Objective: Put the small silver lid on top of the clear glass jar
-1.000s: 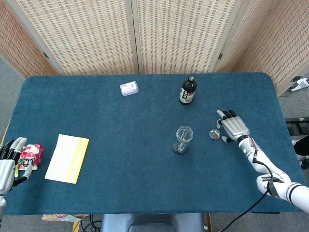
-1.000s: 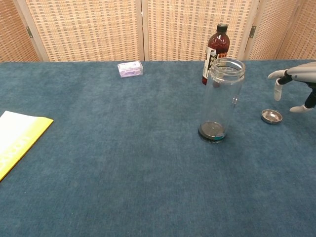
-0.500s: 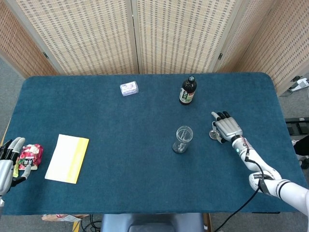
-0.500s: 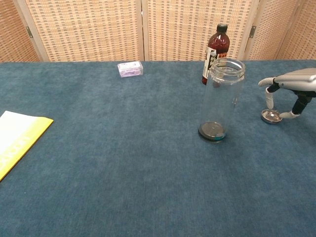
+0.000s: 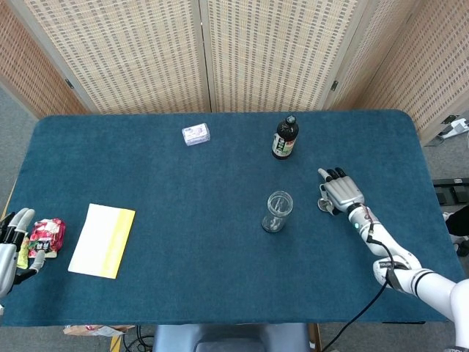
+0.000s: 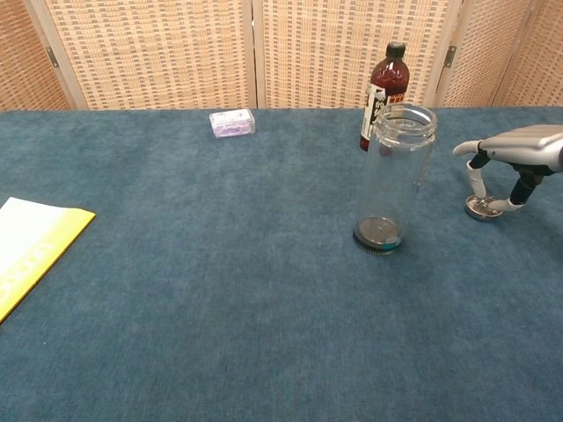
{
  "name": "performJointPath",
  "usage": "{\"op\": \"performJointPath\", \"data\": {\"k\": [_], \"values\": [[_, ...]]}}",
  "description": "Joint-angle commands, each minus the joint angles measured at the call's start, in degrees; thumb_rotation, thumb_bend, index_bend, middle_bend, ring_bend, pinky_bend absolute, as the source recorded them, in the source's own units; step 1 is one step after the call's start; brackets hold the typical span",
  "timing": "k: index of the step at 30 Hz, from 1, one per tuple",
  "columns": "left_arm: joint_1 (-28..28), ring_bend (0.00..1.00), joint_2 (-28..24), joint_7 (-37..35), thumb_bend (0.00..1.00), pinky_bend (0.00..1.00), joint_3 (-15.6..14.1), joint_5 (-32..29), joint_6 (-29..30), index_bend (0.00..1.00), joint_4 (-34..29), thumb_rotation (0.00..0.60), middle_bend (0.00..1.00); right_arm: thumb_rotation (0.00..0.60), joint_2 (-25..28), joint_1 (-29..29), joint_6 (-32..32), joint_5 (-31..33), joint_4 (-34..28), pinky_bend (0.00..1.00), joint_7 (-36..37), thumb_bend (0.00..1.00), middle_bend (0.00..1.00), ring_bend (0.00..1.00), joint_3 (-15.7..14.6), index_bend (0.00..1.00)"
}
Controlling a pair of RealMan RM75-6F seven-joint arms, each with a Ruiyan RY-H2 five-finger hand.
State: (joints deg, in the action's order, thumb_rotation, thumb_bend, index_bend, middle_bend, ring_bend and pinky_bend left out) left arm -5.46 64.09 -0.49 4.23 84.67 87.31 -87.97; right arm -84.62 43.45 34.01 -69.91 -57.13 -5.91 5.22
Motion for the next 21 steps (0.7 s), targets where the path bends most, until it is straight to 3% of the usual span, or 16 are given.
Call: {"op": "performJointPath", "data": {"k": [1, 21], "values": [[-0.02, 0.0, 0.0, 0.0, 0.35, 0.11, 0.01, 0.05, -0.01, 0.0, 0.05, 0.6, 0.08, 0.6, -0.69, 0.32, -0.34, -0.58, 1.03, 0.0, 0.81, 0.35, 0.0, 0.0, -0.11, 0.53], [0.22, 0.0, 0.23, -1.98, 0.35, 0.11, 0.09, 1.66, 1.53, 0.0, 1.57, 0.6, 0.08, 0.6, -2.81, 1.13, -0.01, -3.78, 4.6, 0.0, 3.7, 0.37, 0.0, 0.0, -0.78, 0.66]]}}
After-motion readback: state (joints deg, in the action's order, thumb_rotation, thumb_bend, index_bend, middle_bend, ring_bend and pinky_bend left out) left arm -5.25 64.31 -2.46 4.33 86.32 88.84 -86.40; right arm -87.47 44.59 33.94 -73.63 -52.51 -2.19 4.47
